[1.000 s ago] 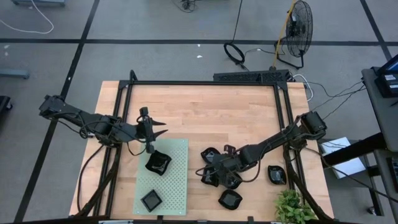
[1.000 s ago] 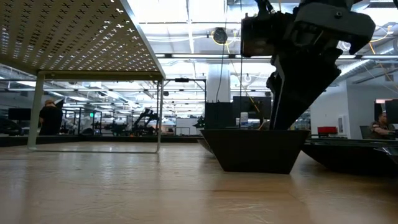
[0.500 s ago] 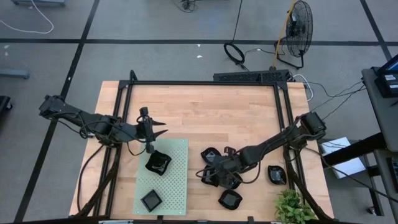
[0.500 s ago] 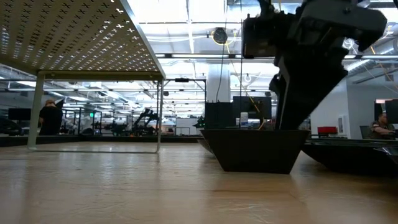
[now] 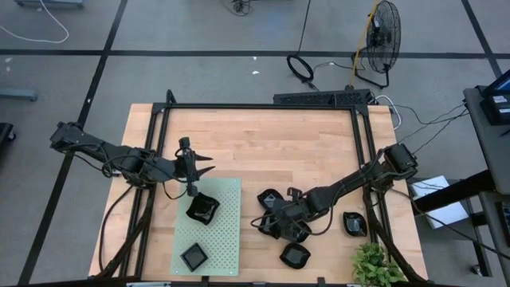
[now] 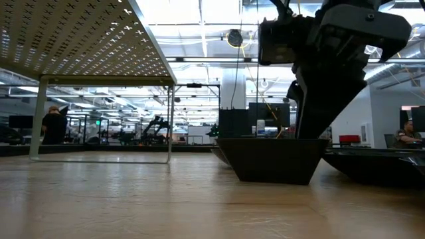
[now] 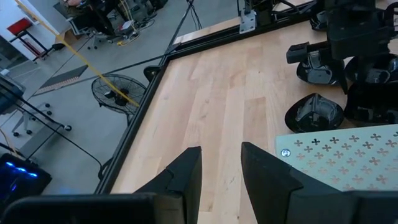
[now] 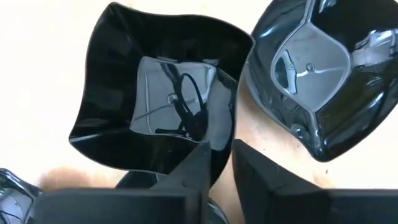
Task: Pick & Place Mini shaped plates
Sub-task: Stack the distorted square plate on top of the other distorted square plates on the shelf
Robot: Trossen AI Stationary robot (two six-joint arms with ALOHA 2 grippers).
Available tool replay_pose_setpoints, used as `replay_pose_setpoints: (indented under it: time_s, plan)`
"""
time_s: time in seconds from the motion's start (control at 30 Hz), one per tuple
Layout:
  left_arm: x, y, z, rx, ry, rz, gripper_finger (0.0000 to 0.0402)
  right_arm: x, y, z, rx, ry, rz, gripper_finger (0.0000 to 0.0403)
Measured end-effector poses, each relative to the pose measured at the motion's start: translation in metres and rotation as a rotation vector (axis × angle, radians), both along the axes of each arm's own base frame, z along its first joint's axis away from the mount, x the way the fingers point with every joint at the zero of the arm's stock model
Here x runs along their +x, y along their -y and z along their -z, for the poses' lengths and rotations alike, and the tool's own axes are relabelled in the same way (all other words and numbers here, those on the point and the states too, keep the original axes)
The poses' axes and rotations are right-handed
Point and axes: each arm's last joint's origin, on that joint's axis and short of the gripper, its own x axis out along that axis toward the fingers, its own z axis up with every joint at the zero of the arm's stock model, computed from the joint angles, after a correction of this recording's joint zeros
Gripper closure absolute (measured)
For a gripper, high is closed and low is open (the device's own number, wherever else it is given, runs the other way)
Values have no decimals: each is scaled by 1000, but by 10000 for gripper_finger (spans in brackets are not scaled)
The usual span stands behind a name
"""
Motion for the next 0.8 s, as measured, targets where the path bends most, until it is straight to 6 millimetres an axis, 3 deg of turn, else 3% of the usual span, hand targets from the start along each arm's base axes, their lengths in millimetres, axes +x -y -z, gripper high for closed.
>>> replay_pose_setpoints:
  time_s: [0.2,0.6,0.8]
  plan:
    - [0,0,0,-2,1,-1,284,1,2,0,0,0,3,397]
    - [0,0,0,-2,1,-1,284,0,1,-2,-39,13,-90,402]
    - [0,0,0,-11,4,-4,284,-4,3,-24,-68,92,-155,403]
